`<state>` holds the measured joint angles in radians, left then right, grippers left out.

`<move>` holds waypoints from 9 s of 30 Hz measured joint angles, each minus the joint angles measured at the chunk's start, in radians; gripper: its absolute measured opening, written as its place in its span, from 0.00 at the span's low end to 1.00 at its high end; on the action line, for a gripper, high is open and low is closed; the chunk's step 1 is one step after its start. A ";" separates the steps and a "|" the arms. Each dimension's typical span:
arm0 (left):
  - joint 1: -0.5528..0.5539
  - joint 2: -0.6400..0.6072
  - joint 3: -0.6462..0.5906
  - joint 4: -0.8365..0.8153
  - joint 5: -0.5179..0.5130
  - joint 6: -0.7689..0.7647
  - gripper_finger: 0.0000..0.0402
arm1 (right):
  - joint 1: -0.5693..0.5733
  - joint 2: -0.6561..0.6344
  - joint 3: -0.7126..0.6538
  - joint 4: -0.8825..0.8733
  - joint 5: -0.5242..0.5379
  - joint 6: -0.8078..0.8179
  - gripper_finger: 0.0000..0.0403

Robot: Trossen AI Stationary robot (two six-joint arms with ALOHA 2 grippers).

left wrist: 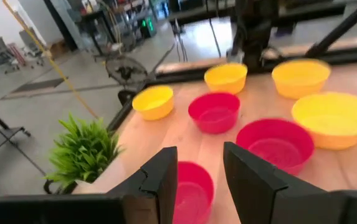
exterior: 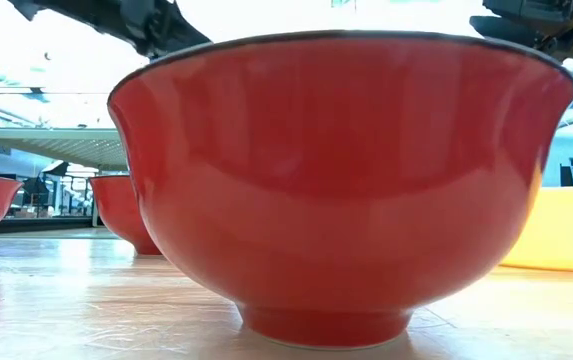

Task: Pick & Place Mini bowls
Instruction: Put the red bowl on the shelf, then put the yellow bowl on the shelf

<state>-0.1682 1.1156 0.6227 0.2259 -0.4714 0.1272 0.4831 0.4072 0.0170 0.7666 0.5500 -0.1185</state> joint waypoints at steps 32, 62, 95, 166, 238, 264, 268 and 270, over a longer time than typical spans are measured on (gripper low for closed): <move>0.146 0.605 0.377 -0.265 0.169 -0.076 0.33 | 0.001 0.000 0.000 -0.069 0.003 0.003 0.33; 0.228 0.718 0.419 -0.341 0.325 -0.003 0.33 | 0.001 0.000 0.000 -0.131 0.003 -0.002 0.33; 0.107 0.624 0.744 -0.769 0.106 0.063 0.01 | 0.001 0.015 0.000 -0.134 0.221 0.059 0.33; 1.009 0.296 0.674 -1.218 0.353 -0.232 0.23 | -0.062 0.391 0.251 -0.242 0.310 0.077 0.35; 0.340 0.037 0.677 -0.903 0.440 -0.314 0.36 | -1.080 1.015 0.754 -1.177 -0.263 0.187 0.38; 0.336 0.037 0.676 -0.903 0.435 -0.284 0.36 | -1.177 1.017 0.753 -1.130 -0.288 0.158 0.41; 0.336 0.037 0.676 -0.903 0.435 -0.284 0.36 | -1.188 1.048 0.753 -1.136 -0.290 0.151 0.41; 0.336 0.037 0.676 -0.903 0.435 -0.284 0.36 | -1.189 1.064 0.753 -1.138 -0.290 0.145 0.41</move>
<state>0.1677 1.1526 1.2991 -0.6773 -0.0364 -0.1568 -0.7059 1.4708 0.7704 -0.3709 0.2600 0.0260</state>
